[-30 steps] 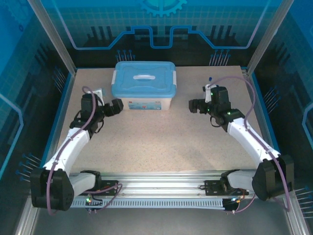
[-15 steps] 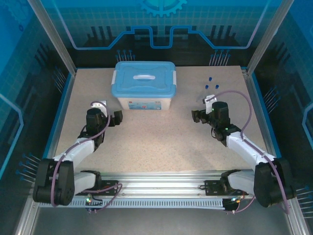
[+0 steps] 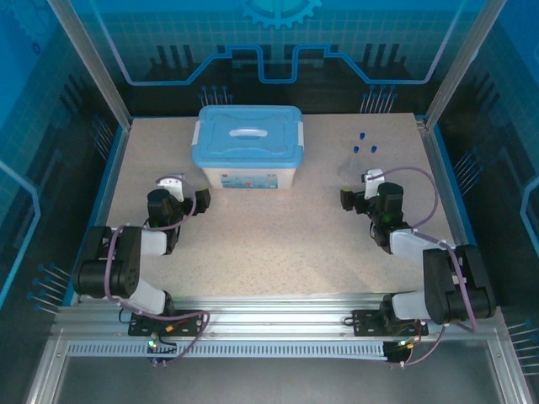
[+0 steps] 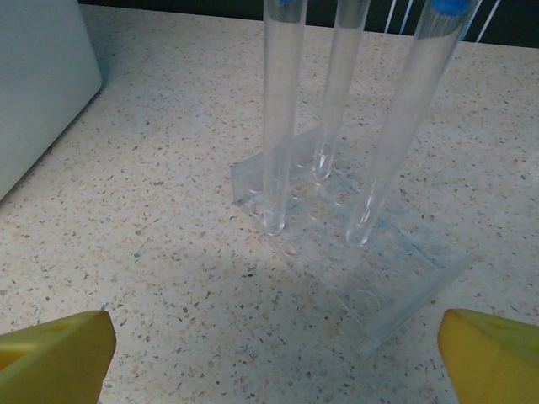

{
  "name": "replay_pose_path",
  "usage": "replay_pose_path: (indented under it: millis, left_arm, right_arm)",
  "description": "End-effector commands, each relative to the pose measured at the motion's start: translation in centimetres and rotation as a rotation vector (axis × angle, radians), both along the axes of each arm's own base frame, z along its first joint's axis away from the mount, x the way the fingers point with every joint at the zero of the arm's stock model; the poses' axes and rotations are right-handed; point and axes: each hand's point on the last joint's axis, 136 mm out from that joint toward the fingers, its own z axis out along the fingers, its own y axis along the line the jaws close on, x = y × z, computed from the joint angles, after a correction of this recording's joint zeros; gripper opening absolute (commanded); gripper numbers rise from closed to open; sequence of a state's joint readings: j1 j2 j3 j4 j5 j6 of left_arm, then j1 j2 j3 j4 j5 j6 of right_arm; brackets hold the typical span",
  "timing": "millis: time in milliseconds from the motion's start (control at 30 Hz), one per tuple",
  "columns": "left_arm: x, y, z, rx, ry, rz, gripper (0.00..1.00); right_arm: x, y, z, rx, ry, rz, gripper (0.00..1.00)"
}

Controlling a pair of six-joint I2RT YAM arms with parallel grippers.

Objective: Organize the chemistry lab equipment

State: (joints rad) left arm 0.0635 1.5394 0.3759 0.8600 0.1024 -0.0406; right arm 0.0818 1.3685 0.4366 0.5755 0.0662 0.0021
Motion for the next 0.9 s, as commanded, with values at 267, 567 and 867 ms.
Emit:
replay_pose_path:
  millis: [267,567,867]
  left_arm:
    - [0.3,-1.0,1.4,0.018,-0.079,-0.074,0.99]
    - [0.3,-1.1,1.5,0.022,-0.080,-0.073,0.99]
    - [0.4,-1.1,1.4,0.020,-0.079,-0.074,0.99]
  right_arm:
    - [0.9,1.1,-0.4,-0.005,-0.147,0.099,1.00]
    - [1.7,-0.3,-0.8,0.009,-0.103,0.017,1.00]
    - [1.7,-0.2,-0.8,0.010,-0.104,0.018,1.00]
